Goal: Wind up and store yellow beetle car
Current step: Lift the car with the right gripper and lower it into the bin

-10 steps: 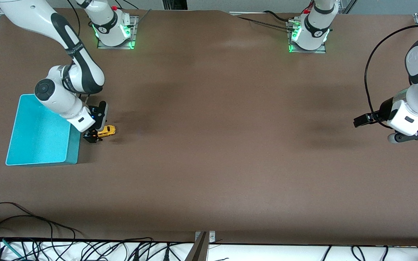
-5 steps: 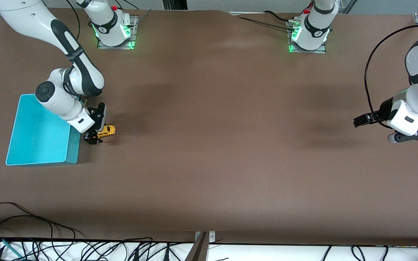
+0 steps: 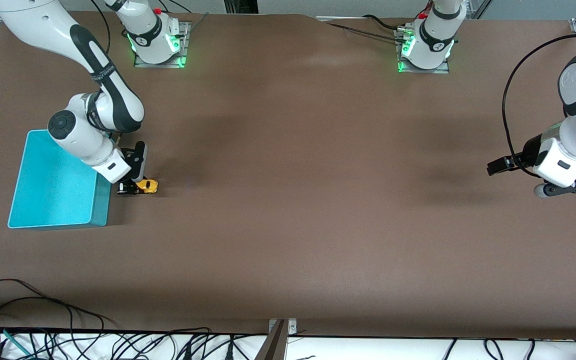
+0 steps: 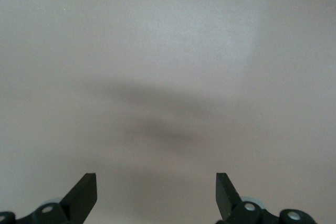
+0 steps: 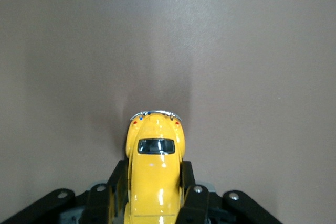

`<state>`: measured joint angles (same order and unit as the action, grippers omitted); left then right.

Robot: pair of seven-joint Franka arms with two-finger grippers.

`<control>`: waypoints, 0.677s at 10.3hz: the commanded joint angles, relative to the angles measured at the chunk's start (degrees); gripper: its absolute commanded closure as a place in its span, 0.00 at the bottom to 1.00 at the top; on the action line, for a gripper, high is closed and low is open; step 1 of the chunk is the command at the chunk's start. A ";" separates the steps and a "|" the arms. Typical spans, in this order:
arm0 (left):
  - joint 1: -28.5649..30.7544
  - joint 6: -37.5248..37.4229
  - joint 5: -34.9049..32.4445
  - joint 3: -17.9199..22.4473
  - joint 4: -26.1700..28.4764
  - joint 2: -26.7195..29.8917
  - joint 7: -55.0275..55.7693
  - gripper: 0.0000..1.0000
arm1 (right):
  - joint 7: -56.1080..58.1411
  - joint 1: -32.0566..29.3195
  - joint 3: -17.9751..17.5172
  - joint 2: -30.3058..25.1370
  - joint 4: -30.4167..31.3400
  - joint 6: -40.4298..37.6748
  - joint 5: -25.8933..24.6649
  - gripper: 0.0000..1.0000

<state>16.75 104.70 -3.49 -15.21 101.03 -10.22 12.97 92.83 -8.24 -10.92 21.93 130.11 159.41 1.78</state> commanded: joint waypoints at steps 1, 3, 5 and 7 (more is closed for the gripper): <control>0.22 -0.90 -1.16 -0.35 -0.57 0.03 -1.02 0.00 | 1.13 -1.07 -0.94 -4.51 0.59 -4.35 0.68 1.00; 0.13 -0.90 -1.16 -0.35 -0.57 0.03 -1.02 0.00 | 1.13 -1.86 -0.94 -9.25 0.50 -11.28 0.76 1.00; 0.13 -0.90 -1.16 -0.35 -0.57 0.03 -1.02 0.00 | 1.04 -2.04 -0.94 -13.82 0.41 -17.35 1.03 1.00; 0.13 -0.90 -1.16 -0.35 -0.57 0.03 -1.02 0.00 | 1.22 -3.43 -0.86 -17.96 0.15 -23.59 1.03 1.00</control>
<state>16.73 104.68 -3.49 -15.24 101.03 -10.23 12.97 92.83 -9.69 -10.98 7.89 129.52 139.99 1.80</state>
